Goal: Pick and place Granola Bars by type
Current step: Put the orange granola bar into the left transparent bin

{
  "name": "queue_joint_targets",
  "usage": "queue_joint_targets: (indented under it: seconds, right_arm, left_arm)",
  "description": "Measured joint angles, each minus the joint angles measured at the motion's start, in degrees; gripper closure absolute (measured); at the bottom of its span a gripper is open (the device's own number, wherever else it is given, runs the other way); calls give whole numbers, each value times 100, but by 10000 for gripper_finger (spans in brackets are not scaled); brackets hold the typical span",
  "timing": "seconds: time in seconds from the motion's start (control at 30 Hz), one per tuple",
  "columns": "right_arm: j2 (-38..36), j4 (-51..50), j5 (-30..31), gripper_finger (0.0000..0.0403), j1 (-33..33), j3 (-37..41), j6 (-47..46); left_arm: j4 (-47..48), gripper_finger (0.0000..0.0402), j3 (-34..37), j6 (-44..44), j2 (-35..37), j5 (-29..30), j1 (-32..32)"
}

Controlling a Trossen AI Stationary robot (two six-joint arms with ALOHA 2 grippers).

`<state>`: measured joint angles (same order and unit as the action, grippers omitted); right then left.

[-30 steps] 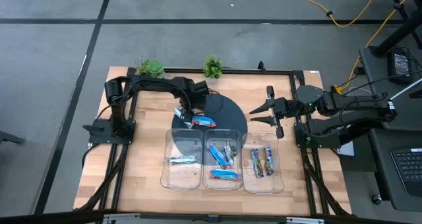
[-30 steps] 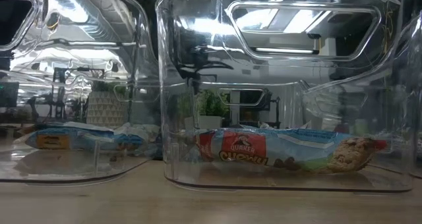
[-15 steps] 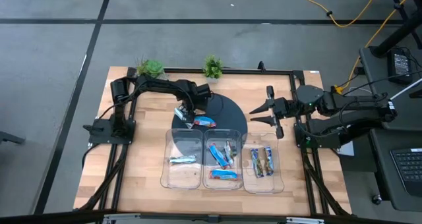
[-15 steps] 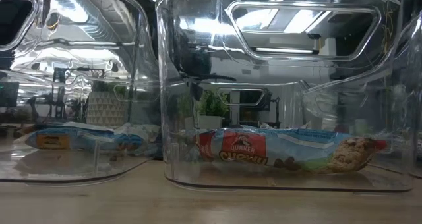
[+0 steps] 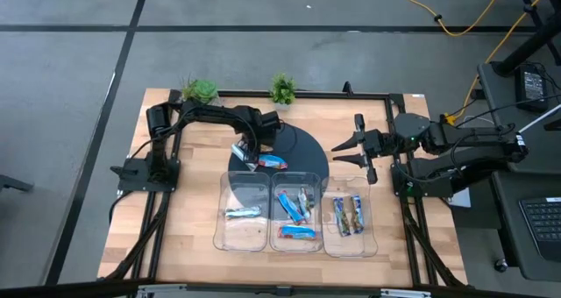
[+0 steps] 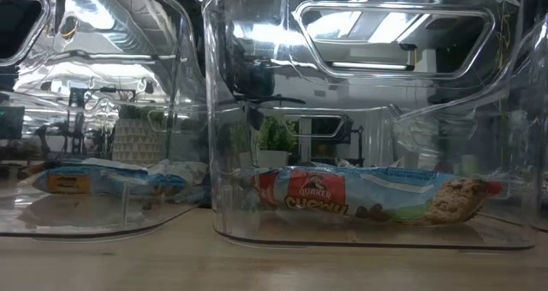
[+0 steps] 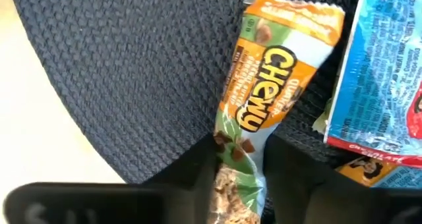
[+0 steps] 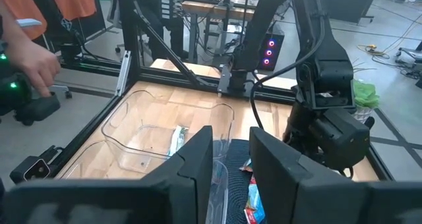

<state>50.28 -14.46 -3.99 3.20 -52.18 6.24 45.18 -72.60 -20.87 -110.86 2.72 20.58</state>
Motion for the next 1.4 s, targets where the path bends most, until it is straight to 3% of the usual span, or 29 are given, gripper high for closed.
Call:
queue_joint_targets:
  seconds: [0.2,0.4,0.87,1.4]
  right_arm:
    - [0,0,-2,299,0,0,2]
    - [0,0,-2,299,-2,0,29]
    - [2,-7,-11,299,-2,0,44]
    - [2,-1,-11,299,-2,0,179]
  left_arm:
    - [93,348,-6,234,36,-79,0]
    - [802,372,-426,228,77,-78,-2]
    - [1029,375,-1629,687,912,-96,0]
    - [1040,375,-1738,1344,1584,-91,-2]
